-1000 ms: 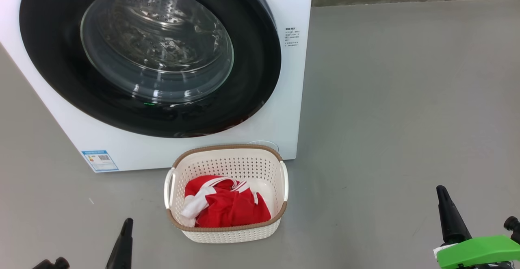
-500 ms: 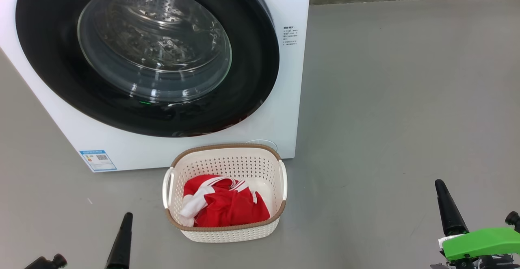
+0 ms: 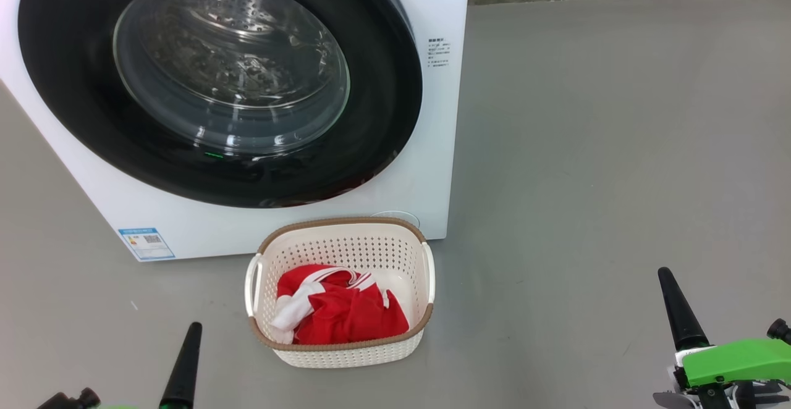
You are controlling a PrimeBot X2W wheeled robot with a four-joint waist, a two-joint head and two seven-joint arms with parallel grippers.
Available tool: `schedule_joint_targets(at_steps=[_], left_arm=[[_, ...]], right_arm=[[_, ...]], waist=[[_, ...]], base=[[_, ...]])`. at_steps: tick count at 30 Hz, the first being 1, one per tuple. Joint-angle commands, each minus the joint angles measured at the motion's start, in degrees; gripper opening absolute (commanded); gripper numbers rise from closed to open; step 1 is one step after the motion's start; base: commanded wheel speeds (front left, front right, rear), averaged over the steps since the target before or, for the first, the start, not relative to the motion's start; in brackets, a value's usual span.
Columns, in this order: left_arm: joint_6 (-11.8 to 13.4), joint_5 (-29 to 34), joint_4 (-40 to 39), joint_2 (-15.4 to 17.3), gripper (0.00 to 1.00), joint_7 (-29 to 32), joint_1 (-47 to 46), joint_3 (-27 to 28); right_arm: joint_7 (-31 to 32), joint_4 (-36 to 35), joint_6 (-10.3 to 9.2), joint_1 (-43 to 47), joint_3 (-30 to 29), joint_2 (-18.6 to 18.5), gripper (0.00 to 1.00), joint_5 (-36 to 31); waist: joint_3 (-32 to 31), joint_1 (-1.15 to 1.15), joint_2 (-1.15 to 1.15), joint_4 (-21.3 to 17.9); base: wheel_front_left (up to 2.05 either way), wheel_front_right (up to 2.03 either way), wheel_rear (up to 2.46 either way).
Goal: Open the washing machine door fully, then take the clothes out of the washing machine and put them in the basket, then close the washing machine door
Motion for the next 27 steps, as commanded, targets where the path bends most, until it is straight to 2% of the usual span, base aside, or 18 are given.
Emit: schedule_joint_targets(at_steps=[1, 27], left_arm=[[-0.3, -1.8, -1.1, 0.4, 0.0, 0.6, -3.1, 1.8], [-0.4, -15.7, 0.0, -0.5, 0.0, 4.7, -5.1, 3.5]], right_arm=[[0.4, -1.1, -0.03, -2.8, 1.1, -1.1, 0.0, 1.8], [4.7, 0.4, -0.04, -5.3, 1.5, -1.5, 0.0, 18.1]], waist=[[0.0, 0.0, 0.0, 0.0], [0.5, 0.0, 0.0, -0.6]], base=[[0.0, 0.0, 0.0], [0.0, 0.0, 0.0]])
